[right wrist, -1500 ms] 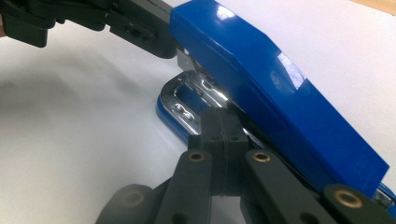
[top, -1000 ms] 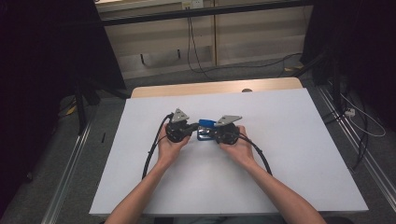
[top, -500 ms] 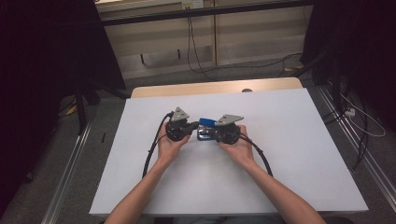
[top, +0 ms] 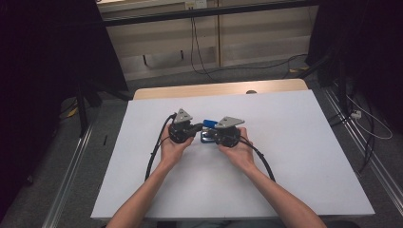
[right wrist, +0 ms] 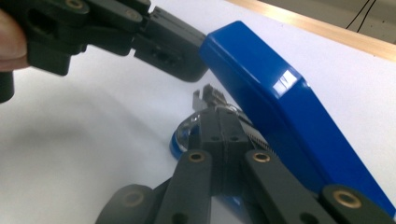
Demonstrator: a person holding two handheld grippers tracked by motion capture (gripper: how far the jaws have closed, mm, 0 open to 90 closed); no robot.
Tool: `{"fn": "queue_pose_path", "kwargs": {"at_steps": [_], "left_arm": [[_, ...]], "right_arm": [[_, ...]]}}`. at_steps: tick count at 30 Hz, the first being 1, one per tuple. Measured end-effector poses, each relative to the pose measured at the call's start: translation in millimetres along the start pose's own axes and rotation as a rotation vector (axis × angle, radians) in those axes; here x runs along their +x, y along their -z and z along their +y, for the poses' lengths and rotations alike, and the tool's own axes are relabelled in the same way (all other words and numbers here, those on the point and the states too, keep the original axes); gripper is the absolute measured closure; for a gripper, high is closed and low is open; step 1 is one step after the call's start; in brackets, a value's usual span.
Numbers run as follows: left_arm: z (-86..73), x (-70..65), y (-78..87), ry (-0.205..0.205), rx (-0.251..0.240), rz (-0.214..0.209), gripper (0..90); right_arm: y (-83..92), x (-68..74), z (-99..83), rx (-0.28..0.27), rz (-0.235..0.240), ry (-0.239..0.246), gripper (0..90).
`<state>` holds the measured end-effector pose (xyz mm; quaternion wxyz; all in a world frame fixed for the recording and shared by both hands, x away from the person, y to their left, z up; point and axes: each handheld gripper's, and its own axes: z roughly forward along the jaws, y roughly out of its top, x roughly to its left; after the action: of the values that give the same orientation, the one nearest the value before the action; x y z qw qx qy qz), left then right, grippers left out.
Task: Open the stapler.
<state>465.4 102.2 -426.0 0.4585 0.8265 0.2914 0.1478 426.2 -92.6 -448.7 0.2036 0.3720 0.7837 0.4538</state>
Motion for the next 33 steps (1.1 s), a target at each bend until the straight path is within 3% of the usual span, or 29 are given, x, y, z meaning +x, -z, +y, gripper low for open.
{"fn": "queue_pose_path", "kwargs": {"at_steps": [10,29,30,33], "left_arm": [[0.7,-1.5,0.8,0.005,-0.008,0.002,90.0],[-4.0,1.4,-7.0,-0.005,0.001,-0.012,90.0],[-4.6,2.5,-8.0,0.009,-0.004,-0.023,90.0],[-3.9,2.1,-8.8,0.001,-0.002,-0.012,90.0]], "right_arm": [[-9.2,5.5,2.1,-0.023,-0.049,0.02,90.0],[-7.2,3.4,3.0,-0.024,-0.056,0.021,90.0],[-7.1,3.3,3.1,-0.024,-0.057,0.024,90.0],[-7.1,3.1,3.1,-0.024,-0.056,0.023,90.0]]}}
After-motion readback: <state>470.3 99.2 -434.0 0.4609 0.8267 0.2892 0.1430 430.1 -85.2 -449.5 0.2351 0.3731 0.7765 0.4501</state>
